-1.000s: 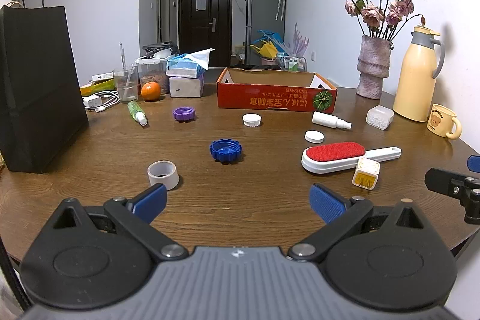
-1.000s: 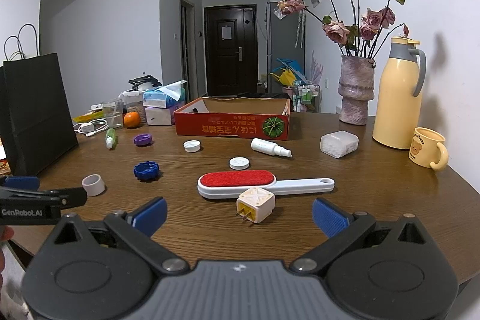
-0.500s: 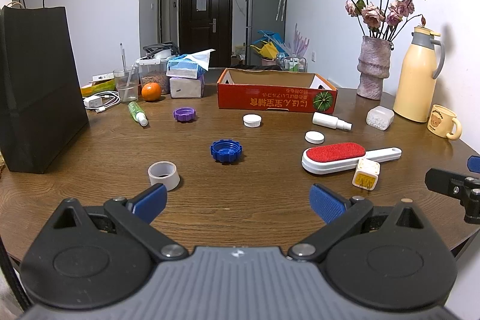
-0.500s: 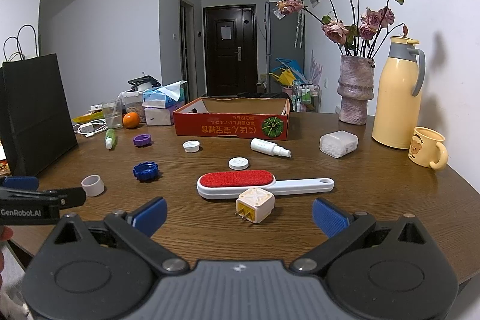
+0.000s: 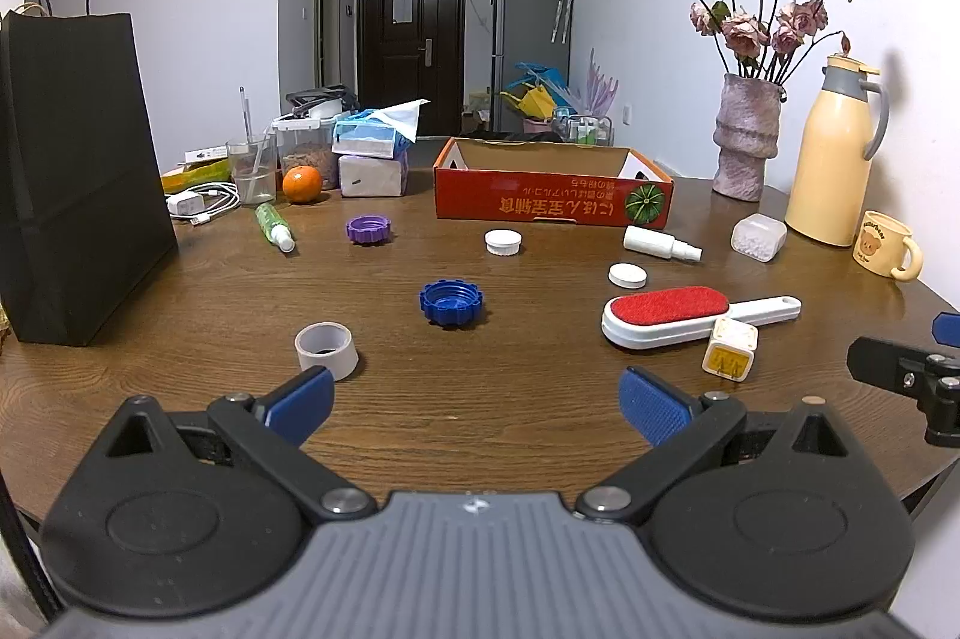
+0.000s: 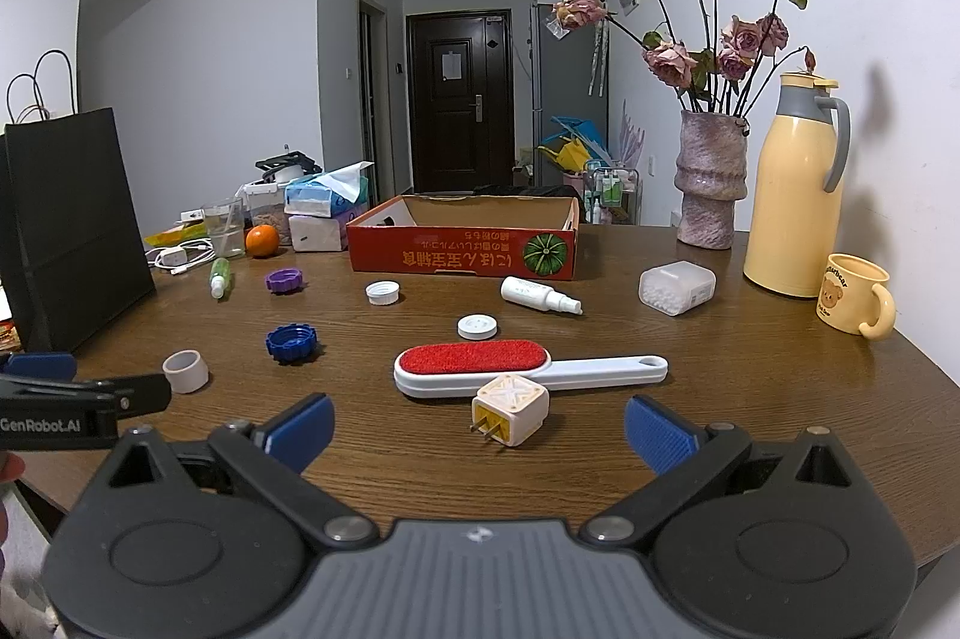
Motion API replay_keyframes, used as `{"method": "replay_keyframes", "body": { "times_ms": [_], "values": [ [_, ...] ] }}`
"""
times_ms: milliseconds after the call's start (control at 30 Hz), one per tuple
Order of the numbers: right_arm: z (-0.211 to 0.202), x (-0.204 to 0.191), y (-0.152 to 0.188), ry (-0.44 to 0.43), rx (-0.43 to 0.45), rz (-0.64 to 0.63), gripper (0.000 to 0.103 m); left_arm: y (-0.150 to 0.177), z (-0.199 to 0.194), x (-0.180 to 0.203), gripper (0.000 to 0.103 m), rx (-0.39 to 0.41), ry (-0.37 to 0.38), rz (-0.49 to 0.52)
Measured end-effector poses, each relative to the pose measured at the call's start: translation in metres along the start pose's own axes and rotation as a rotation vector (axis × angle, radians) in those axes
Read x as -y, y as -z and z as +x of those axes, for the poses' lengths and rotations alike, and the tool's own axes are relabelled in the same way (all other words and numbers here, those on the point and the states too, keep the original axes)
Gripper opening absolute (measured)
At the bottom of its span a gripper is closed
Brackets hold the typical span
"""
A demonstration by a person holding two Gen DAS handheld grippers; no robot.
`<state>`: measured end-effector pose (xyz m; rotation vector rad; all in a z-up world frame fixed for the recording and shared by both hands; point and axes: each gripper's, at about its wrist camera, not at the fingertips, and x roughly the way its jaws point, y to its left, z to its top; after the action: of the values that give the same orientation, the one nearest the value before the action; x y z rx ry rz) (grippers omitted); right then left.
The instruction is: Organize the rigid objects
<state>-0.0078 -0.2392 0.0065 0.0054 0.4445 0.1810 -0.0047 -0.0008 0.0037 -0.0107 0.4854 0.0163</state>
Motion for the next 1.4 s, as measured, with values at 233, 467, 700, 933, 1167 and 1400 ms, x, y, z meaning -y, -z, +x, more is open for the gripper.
{"method": "replay_keyframes", "body": {
  "times_ms": [233, 467, 700, 933, 1167, 1400],
  "values": [
    [0.000, 0.000, 0.000, 0.000, 0.000, 0.001, 0.103, -0.001, -0.001, 0.000, 0.103, 0.004, -0.001, 0.000],
    [0.000, -0.001, 0.000, 0.002, 0.001, 0.001, 0.103, -0.002, -0.002, 0.000, 0.103, 0.007, -0.002, 0.000],
    [0.000, -0.002, 0.001, 0.002, -0.001, 0.002, 0.103, -0.002, -0.002, 0.000, 0.103, 0.007, -0.001, 0.000],
    [0.000, -0.003, 0.001, 0.002, 0.001, 0.002, 0.103, -0.002, -0.002, 0.000, 0.103, 0.008, -0.002, -0.001],
    [0.006, 0.009, 0.003, 0.007, -0.007, 0.011, 0.103, -0.001, 0.004, -0.004, 0.103, 0.003, -0.013, -0.010],
    [0.018, 0.008, 0.000, 0.016, -0.020, 0.020, 0.103, -0.004, 0.016, -0.012, 0.103, -0.007, -0.029, -0.022]
  ]
}}
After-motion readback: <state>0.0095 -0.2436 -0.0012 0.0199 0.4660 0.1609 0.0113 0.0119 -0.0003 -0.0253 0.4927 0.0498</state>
